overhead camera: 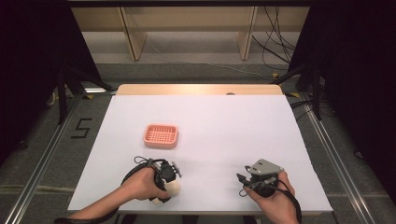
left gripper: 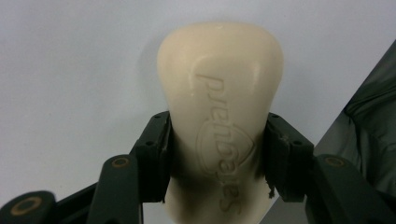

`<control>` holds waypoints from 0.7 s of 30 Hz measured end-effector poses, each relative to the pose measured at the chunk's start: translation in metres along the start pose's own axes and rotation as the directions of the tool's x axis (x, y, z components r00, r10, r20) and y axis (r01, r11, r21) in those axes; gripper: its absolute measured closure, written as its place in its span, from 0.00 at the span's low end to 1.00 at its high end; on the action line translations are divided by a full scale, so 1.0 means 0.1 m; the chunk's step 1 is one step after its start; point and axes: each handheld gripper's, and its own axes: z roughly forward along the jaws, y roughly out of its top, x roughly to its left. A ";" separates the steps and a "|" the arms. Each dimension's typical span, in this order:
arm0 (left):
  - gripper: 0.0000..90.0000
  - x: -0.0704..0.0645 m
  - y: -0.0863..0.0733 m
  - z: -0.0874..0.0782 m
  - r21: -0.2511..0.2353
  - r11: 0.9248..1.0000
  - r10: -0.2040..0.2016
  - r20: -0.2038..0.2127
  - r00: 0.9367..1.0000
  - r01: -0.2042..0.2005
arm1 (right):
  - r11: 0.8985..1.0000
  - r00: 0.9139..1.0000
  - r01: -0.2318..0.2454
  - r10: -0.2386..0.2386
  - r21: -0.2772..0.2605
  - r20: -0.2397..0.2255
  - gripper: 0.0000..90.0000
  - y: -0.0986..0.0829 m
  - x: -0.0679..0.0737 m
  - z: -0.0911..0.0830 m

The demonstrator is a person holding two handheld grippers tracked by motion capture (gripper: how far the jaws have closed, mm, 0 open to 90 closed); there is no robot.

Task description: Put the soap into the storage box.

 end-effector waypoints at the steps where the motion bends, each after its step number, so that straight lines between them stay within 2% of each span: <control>1: 0.53 0.00 0.00 -0.01 0.007 1.000 0.002 0.004 1.000 -0.002 | 1.000 1.000 -0.008 0.008 -0.002 0.001 0.65 0.00 0.00 0.00; 2: 0.53 0.02 0.00 -0.02 0.007 1.000 0.013 0.000 1.000 -0.013 | 1.000 1.000 -0.006 0.006 -0.001 0.000 0.65 0.00 0.00 0.00; 7: 0.53 0.02 0.00 -0.04 -0.008 1.000 0.014 -0.005 1.000 -0.014 | 1.000 1.000 -0.008 0.008 -0.003 0.001 0.65 0.00 0.00 0.00; 10: 0.53 0.02 0.00 -0.05 0.000 1.000 0.028 -0.010 1.000 -0.028 | 1.000 1.000 -0.004 0.004 0.002 0.001 0.65 0.00 0.00 0.00; 13: 0.53 0.02 0.00 -0.04 0.009 1.000 0.021 -0.004 1.000 -0.021 | 1.000 1.000 0.002 -0.002 -0.002 0.003 0.65 0.00 0.00 0.00; 14: 0.53 0.03 0.00 -0.03 0.013 1.000 0.022 0.000 1.000 -0.022 | 1.000 1.000 -0.009 0.009 -0.004 0.004 0.65 0.00 0.01 0.00; 17: 0.53 0.04 0.00 -0.01 0.027 1.000 0.004 0.012 1.000 -0.004 | 1.000 1.000 -0.007 0.007 -0.003 0.004 0.64 0.00 0.01 0.00; 18: 0.53 0.05 0.01 -0.01 0.026 1.000 -0.017 0.016 1.000 0.016 | 1.000 1.000 -0.003 0.003 0.004 -0.001 0.64 0.00 0.00 0.00; 21: 0.53 0.05 0.02 0.00 0.016 1.000 -0.017 0.006 1.000 0.017 | 1.000 1.000 -0.004 0.004 0.005 -0.001 0.64 0.00 0.00 0.00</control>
